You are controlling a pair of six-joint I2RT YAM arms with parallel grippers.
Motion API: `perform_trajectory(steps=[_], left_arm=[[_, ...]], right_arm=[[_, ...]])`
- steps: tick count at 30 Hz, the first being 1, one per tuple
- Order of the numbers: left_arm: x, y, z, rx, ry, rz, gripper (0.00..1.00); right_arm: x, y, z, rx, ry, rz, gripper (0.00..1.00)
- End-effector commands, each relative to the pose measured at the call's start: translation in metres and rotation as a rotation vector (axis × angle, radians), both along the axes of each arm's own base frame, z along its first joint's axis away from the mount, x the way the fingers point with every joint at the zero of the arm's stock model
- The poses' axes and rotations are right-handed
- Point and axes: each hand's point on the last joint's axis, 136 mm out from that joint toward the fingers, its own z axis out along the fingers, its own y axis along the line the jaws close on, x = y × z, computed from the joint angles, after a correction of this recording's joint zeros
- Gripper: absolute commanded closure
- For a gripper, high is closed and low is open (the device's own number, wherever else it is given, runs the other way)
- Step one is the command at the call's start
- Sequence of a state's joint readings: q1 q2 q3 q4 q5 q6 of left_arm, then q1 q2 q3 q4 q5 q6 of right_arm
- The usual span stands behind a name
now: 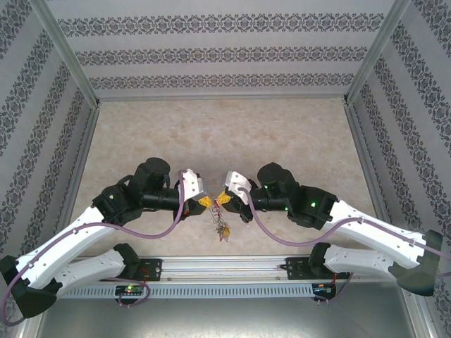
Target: Put the keys on the keyring
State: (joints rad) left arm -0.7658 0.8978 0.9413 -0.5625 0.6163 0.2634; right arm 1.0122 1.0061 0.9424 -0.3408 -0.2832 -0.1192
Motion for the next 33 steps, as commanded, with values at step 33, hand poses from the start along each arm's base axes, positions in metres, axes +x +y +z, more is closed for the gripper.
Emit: perform_trajectory(steps=[33], left_arm=[[-0.011,0.001,0.030,-0.077,-0.097,-0.047,1.00]], right_arm=[[0.021,-0.002,-0.019,-0.142,0.313,-0.103,1.00]])
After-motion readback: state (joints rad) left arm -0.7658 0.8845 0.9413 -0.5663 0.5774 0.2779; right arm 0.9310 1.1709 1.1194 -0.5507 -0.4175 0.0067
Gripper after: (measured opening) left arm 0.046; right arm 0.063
